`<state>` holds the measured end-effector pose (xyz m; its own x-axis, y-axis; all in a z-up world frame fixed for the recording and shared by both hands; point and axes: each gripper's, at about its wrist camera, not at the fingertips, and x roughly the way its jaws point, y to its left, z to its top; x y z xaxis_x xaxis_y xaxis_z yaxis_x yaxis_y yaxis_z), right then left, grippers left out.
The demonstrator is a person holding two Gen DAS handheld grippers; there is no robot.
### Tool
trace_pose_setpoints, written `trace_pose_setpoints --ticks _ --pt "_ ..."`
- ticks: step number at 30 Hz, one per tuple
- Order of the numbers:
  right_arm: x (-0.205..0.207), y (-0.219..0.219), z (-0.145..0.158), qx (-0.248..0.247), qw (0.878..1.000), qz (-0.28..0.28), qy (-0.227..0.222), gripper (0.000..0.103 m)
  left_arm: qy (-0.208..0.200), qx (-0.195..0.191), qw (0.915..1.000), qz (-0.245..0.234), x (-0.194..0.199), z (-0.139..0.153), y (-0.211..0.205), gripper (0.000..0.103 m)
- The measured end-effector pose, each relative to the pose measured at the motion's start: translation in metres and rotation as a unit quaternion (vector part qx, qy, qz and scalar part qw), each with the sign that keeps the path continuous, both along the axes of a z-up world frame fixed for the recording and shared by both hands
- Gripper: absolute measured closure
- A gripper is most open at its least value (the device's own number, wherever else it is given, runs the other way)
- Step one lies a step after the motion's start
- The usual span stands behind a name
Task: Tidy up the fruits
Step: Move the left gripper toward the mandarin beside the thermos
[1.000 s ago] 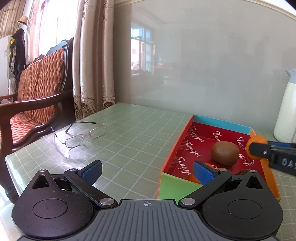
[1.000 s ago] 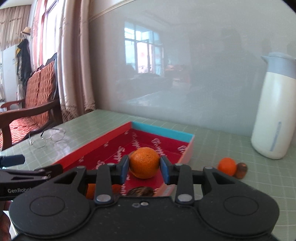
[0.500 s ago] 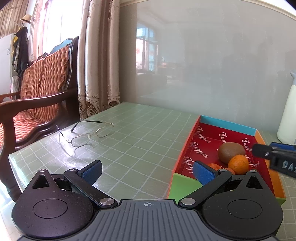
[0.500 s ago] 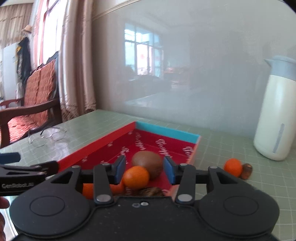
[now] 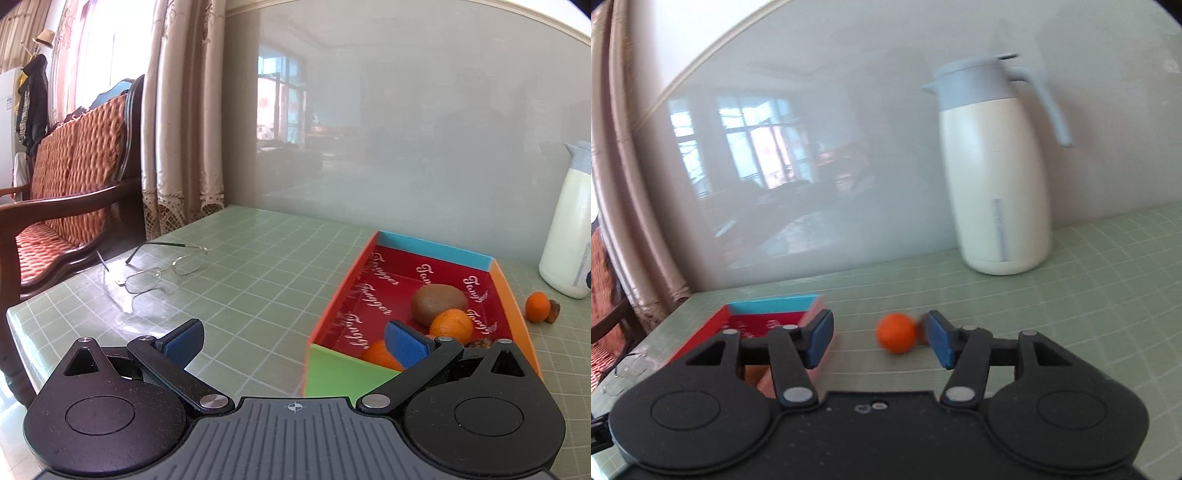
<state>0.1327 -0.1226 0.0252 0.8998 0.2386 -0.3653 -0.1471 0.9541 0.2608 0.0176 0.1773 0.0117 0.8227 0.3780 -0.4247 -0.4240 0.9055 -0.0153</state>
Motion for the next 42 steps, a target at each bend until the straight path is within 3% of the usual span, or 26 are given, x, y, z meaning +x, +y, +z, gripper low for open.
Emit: trace_pose_setpoints --ticks 2,5,12,16,27,34,42 --pt "-0.002 -0.007 0.000 -0.010 1.000 -0.003 0.000 0.047 0.000 0.000 1.0000 -0.004 0.002 0.000 -0.005 0.000" --pt "-0.004 -0.014 -0.001 -0.034 0.999 -0.006 0.003 0.037 0.001 -0.002 0.9999 -0.015 0.005 0.000 -0.013 0.000" --pt "-0.017 -0.034 0.001 -0.066 0.998 -0.008 0.003 0.036 -0.004 -0.001 0.9990 -0.045 0.011 0.004 -0.043 0.000" --pt "-0.019 -0.055 0.001 -0.059 0.998 -0.022 0.008 0.024 -0.006 -0.001 0.9981 -0.062 0.015 0.007 -0.060 0.000" --pt "-0.025 -0.095 -0.001 -0.057 0.997 -0.048 0.011 0.022 -0.005 0.009 0.9939 -0.109 0.026 0.008 -0.108 0.000" --pt "-0.030 -0.123 -0.011 -0.052 0.996 -0.073 0.014 0.022 -0.017 -0.012 0.9896 -0.142 0.035 0.011 -0.132 0.000" --pt "-0.035 -0.153 -0.015 -0.040 0.993 -0.106 0.007 0.022 -0.017 0.012 0.9824 -0.186 0.053 0.008 -0.177 0.000"
